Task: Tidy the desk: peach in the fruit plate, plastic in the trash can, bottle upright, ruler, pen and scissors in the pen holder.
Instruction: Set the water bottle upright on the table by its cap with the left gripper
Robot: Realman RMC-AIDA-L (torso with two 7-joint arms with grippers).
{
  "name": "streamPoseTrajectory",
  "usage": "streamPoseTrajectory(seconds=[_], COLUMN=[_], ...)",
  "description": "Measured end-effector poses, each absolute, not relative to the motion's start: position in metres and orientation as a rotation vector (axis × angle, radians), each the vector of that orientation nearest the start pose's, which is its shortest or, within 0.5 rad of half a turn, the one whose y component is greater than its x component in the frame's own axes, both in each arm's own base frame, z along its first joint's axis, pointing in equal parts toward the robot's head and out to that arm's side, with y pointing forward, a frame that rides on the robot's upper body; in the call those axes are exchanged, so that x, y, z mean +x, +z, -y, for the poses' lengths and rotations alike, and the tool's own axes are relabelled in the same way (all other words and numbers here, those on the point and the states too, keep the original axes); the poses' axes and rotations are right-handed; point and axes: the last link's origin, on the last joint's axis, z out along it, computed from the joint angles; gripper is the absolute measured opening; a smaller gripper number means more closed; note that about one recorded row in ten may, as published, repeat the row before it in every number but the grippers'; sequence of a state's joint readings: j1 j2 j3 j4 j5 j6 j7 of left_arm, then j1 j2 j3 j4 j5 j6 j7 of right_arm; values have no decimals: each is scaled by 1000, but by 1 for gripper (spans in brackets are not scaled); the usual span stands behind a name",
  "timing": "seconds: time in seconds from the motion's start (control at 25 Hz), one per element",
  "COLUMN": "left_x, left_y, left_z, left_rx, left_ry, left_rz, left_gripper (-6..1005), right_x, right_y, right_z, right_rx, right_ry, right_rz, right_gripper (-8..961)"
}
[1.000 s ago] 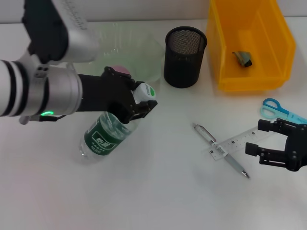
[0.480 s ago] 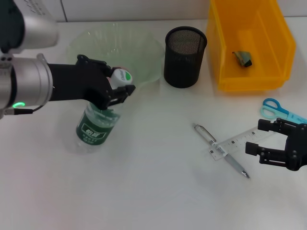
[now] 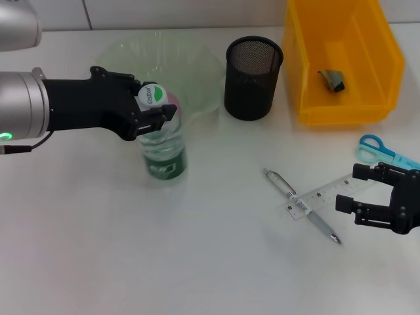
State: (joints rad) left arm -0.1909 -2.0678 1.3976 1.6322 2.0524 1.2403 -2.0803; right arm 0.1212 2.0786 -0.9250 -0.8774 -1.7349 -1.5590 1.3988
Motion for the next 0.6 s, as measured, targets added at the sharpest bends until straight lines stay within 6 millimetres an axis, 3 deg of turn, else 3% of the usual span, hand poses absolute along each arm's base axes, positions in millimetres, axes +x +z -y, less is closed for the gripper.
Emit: streamPoseTrajectory(seconds=[0.6], left_x=[-174], left_y=[28], left_z=[-319], left_rx=[-2611], left_ry=[-268], left_rz=[479], left_gripper=[457], right_x=[318], right_y=[20], right_z=[-243], right_rx=[-2565], right_ry=[714], right_rz=[-771], right_gripper=[841])
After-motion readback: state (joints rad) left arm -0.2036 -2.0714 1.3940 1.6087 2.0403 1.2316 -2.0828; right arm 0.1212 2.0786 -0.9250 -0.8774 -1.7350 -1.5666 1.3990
